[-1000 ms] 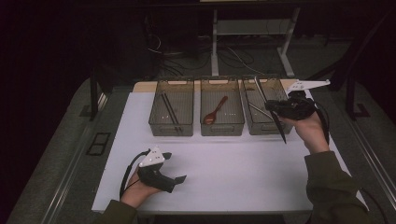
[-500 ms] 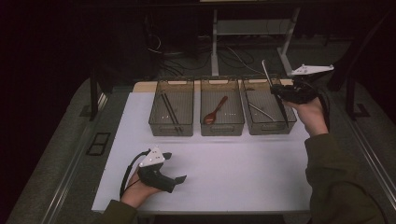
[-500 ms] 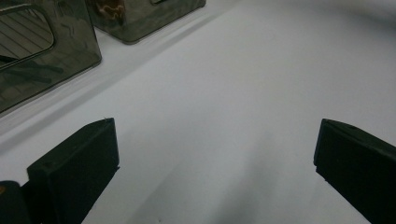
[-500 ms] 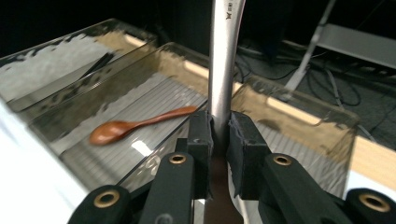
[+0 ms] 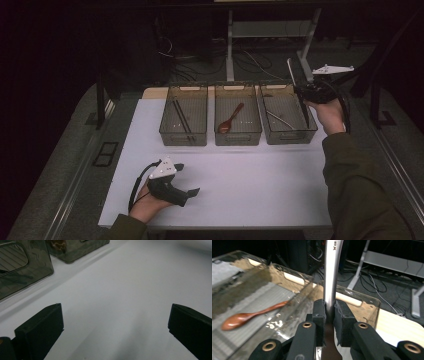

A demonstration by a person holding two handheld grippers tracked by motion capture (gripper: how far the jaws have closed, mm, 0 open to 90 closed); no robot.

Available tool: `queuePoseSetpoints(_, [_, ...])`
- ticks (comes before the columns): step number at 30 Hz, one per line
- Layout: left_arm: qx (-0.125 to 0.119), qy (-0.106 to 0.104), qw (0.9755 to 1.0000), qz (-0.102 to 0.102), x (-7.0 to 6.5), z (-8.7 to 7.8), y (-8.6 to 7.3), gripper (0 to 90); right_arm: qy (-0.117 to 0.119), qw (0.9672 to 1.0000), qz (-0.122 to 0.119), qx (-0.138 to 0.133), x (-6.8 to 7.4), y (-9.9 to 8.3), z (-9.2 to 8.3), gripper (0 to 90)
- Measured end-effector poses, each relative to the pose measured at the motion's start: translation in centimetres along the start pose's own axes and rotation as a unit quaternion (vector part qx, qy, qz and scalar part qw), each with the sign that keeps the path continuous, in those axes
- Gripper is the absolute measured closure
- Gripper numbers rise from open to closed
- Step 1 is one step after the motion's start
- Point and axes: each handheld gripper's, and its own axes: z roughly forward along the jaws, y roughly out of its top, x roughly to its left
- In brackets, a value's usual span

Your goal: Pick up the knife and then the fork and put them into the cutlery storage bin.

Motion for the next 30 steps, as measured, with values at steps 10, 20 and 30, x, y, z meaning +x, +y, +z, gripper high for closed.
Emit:
queuePoseSetpoints(10, [0.000, 0.000, 1.0000, -0.001, 0.0, 0.1, 0.0, 0.0, -0.006, 0.9999, -0.001, 0.013, -0.7, -1.8, 0.6, 78.6])
queuePoseSetpoints(20, [0.002, 0.000, 1.0000, -0.001, 0.0, 0.1, -0.1, 0.0, -0.001, 0.9995, 0.000, 0.031, -0.7, -3.8, 1.6, 78.5])
queuePoseSetpoints(30, [0.002, 0.000, 1.0000, -0.002, 0.0, 0.1, -0.1, 0.0, -0.001, 0.9976, -0.023, 0.065, 0.1, -4.2, 2.9, 78.4])
